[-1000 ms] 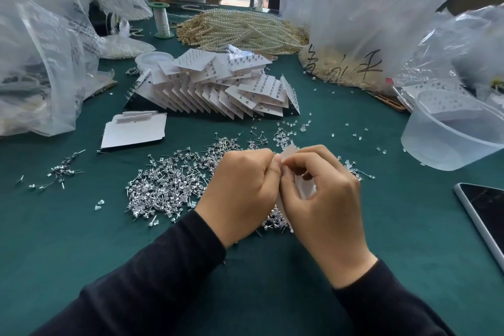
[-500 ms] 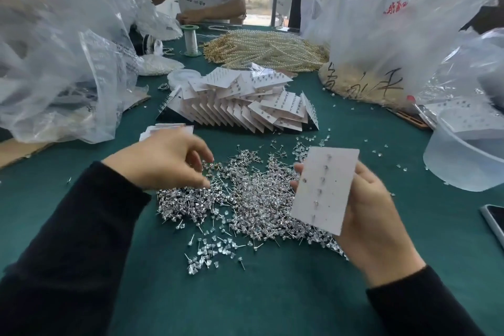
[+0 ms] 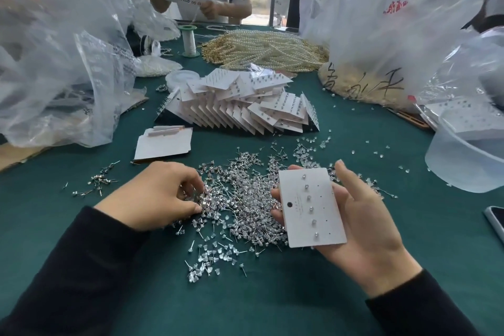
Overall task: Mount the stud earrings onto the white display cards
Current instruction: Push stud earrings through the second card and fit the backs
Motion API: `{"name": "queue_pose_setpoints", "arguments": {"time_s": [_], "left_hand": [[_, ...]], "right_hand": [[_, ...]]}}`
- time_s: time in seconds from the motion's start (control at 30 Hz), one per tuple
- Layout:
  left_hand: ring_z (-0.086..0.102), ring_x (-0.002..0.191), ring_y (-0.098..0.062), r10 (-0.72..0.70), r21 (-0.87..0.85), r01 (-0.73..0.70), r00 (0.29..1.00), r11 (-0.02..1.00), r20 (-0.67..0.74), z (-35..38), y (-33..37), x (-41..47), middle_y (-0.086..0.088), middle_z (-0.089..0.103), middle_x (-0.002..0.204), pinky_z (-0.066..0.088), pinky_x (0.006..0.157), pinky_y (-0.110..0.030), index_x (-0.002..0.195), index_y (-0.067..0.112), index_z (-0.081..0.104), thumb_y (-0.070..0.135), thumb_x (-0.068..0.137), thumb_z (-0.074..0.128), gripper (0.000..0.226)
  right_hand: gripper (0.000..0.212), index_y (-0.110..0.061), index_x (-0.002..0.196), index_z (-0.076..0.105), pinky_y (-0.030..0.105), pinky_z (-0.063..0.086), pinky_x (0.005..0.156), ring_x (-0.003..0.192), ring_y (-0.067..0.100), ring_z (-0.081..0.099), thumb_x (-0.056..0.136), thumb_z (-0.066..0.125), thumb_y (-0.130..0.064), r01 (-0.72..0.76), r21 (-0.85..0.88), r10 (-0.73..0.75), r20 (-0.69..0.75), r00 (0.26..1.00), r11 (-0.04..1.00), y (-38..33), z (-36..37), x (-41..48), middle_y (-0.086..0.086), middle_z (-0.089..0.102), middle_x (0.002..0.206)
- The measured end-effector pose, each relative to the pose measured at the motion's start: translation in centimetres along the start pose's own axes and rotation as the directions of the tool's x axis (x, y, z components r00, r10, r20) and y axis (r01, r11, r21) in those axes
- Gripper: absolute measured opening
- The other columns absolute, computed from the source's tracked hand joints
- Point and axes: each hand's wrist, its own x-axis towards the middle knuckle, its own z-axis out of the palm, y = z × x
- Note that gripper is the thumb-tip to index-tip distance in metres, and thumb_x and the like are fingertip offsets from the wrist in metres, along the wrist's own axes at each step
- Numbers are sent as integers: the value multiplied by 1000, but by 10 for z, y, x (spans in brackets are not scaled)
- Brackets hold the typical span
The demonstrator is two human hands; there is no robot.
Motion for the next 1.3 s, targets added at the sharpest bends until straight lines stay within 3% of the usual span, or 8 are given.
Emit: {"name": "queue_pose_setpoints", "arguments": {"time_s": [0.23,0.43,0.6,0.8,0.93,1.1,1.23,1.3], "left_hand": [[52,61,3,-17,-14,16,993,1000,-115,-1,0,-2,15,59,63,36,53,-7,69,28,64,25,73,74,11],[53,55,4,-39,-98,22,983,995,-181,-6,-3,-6,13,58,56,36,54,-5,70,28,66,16,77,67,14],[56,57,0,-54,-156,19,973,988,-225,-8,-2,-9,9,63,61,39,56,-6,71,24,68,15,77,68,11],[54,61,10,-54,-206,-3,961,979,-271,-6,3,-8,12,62,62,37,57,-2,75,20,69,15,80,66,8],[59,61,-4,-55,-238,-1,972,971,-228,-5,5,-7,5,67,67,42,58,-7,75,24,68,13,75,72,12],[58,54,0,-37,-265,-8,986,964,-165,-3,3,-6,5,68,62,43,53,-8,71,21,68,9,75,71,13],[64,53,-8,-63,-420,-35,974,907,-216,-3,5,-6,2,69,60,53,58,-24,69,20,63,8,73,73,16],[66,58,-13,-47,-492,-117,950,863,-309,-5,12,-7,2,71,66,55,61,-26,69,20,64,16,68,77,14]], "right_hand": [[56,-1,104,68,53,52,81,90,35,65,84,45,-48,16,-33,-16,-21,1000,999,3,-2,1,24,67,101],[56,1,104,67,51,56,74,93,37,64,80,48,-46,-4,-48,1,-61,998,999,4,2,-2,26,64,111],[57,1,108,66,49,57,70,91,36,64,82,48,-45,-19,-41,15,-80,997,999,4,4,-3,27,62,113],[48,1,108,65,48,57,67,91,38,65,81,47,-34,-12,-70,7,-61,998,997,4,5,-4,28,62,113],[46,0,108,66,45,57,63,91,41,64,78,48,-30,-25,-74,21,-52,998,997,4,6,-4,31,61,113],[46,1,108,66,50,57,69,92,40,64,79,49,-29,-17,-64,13,-54,998,998,5,5,-4,30,62,112],[45,1,106,67,48,57,68,88,38,66,79,48,-30,-19,-57,16,-47,999,998,5,5,-4,28,64,109],[46,0,104,68,49,57,70,85,37,66,81,46,-33,-24,-47,22,-34,999,999,5,5,-4,27,65,106]]}}
